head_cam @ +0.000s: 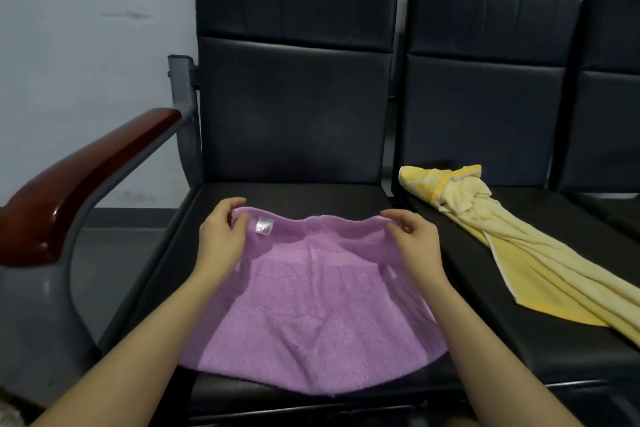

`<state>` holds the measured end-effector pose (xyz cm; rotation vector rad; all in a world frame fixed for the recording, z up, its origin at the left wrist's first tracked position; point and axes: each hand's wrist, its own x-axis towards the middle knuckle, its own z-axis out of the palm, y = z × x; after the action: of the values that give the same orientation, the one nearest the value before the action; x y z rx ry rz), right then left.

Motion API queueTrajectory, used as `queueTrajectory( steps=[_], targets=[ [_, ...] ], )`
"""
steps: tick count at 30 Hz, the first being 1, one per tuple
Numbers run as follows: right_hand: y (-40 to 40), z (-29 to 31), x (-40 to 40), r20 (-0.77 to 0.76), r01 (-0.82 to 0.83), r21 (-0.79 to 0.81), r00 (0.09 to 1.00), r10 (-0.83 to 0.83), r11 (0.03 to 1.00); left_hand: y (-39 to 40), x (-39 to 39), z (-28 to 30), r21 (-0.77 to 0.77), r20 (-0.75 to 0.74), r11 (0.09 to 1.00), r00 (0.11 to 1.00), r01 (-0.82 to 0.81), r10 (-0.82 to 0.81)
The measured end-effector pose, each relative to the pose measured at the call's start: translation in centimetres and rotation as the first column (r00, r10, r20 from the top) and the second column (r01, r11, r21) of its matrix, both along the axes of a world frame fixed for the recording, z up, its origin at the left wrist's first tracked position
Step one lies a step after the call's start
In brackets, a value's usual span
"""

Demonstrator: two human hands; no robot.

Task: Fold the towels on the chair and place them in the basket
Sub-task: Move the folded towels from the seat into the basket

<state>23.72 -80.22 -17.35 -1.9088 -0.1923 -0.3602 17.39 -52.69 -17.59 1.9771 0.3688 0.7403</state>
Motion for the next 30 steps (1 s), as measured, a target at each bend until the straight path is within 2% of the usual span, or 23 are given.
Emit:
queueTrajectory(
  steps=[3,5,8,11,14,17,22,30],
  targets=[
    [-0.4,0.7,-0.4,-0.034,-0.016,0.130,0.999,0.021,0.991,-0.1,-0.2,0.2,-0.020,0.040,0.997,0.997,-0.071,0.072],
    [-0.7,1.1,-0.5,-0.024,-0.004,0.145,1.000,0.008,0.989,0.1,-0.2,0.2,-0.025,0.046,0.994,0.993,-0.110,0.111],
    [-1.2,0.8,-0.5,0.015,0.077,-0.008,0.997,-0.077,0.997,1.0,-0.1,-0.5,0.002,-0.015,0.990,0.990,-0.140,0.140],
    [-1.7,0.0,-0.4,0.028,0.202,-0.260,0.979,-0.202,0.944,2.1,0.1,-1.9,0.104,-0.192,0.985,0.969,-0.139,0.157],
    [-1.5,-1.0,-0.2,-0.028,0.213,-0.387,0.970,-0.242,0.897,2.4,0.1,-3.2,0.195,-0.321,0.969,0.924,-0.149,0.206],
    [-0.9,-1.9,0.4,-0.101,0.186,-0.394,0.965,-0.243,0.900,2.2,0.5,-3.8,0.243,-0.340,0.959,0.914,-0.142,0.222],
    [-0.9,-1.9,2.2,-0.110,0.292,-0.325,0.933,-0.343,0.900,2.4,2.9,-2.9,0.303,-0.208,0.938,0.949,-0.167,0.236],
    [-0.8,-4.0,5.0,-0.248,0.245,-0.514,0.875,-0.415,0.822,2.8,6.2,-4.7,0.452,-0.367,0.889,0.895,-0.067,0.254]
  ],
)
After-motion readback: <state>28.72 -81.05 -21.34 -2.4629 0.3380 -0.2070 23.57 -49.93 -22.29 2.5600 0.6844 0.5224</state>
